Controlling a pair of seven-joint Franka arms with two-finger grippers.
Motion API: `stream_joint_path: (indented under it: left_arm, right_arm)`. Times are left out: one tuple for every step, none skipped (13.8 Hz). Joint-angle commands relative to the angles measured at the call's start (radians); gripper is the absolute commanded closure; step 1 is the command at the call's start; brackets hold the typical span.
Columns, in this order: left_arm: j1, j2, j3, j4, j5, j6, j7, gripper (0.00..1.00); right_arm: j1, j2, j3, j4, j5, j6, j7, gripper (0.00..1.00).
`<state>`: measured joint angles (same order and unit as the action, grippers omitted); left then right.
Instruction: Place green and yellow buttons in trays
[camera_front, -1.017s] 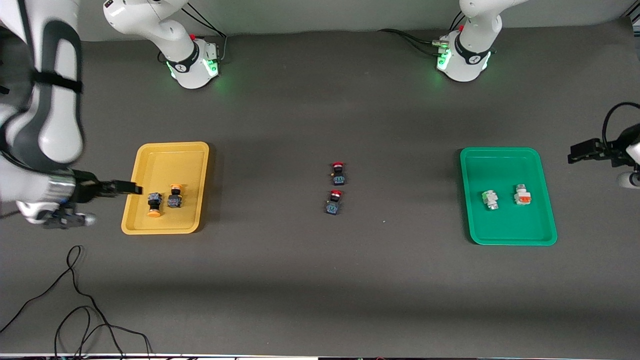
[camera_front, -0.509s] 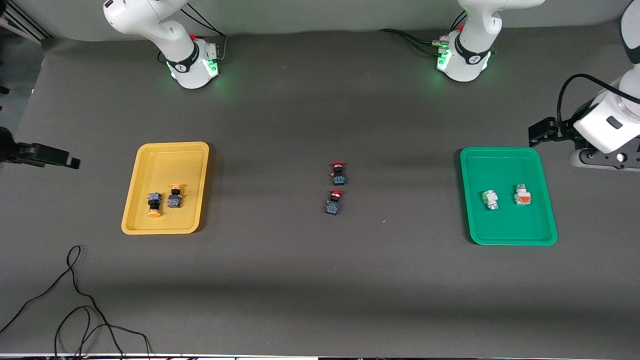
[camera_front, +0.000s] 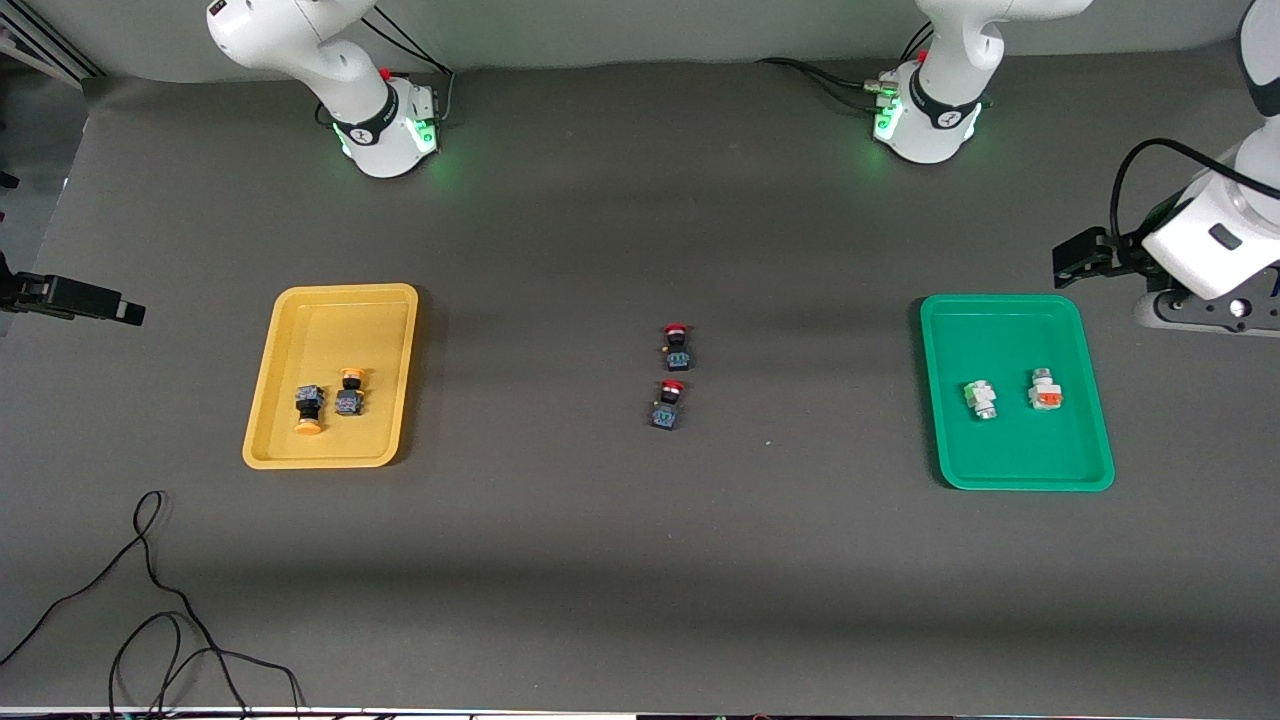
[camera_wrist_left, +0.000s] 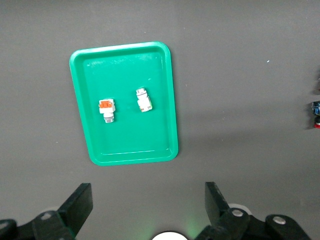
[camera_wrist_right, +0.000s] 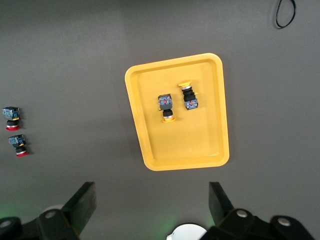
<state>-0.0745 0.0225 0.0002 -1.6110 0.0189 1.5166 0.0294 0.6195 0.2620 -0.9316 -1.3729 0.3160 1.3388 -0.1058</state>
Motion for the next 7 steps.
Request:
stream_joint_path:
  left_arm:
    - [0.010,-0.022,0.009,0.010,-0.022,-0.027,0.027,0.00]
    - [0.009,-0.022,0.008,0.010,-0.022,-0.027,0.026,0.00]
    - [0.009,-0.024,0.008,0.010,-0.022,-0.029,0.026,0.00]
    - [0.007,-0.024,0.008,0.008,-0.022,-0.029,0.026,0.00]
    - [0.007,-0.024,0.006,0.010,-0.022,-0.029,0.026,0.00]
    - [0.007,-0.024,0.006,0.008,-0.022,-0.030,0.026,0.00]
    - [0.007,-0.024,0.006,0.010,-0.022,-0.030,0.026,0.00]
  right_arm:
    - [0.008,-0.009,0.004,0.002,-0.020,-0.015,0.023,0.00]
    - [0.008,-0.009,0.004,0.002,-0.020,-0.015,0.021,0.00]
    - [0.008,-0.009,0.004,0.002,-0.020,-0.015,0.021,0.00]
    - [0.008,-0.009,0.004,0.002,-0.020,-0.018,0.023,0.00]
    - [0.008,-0.009,0.004,0.002,-0.020,-0.020,0.023,0.00]
    - [0.008,-0.009,0.005,0.000,-0.020,-0.018,0.021,0.00]
    - [0.005,-0.010,0.008,0.000,-0.020,-0.020,0.023,0.00]
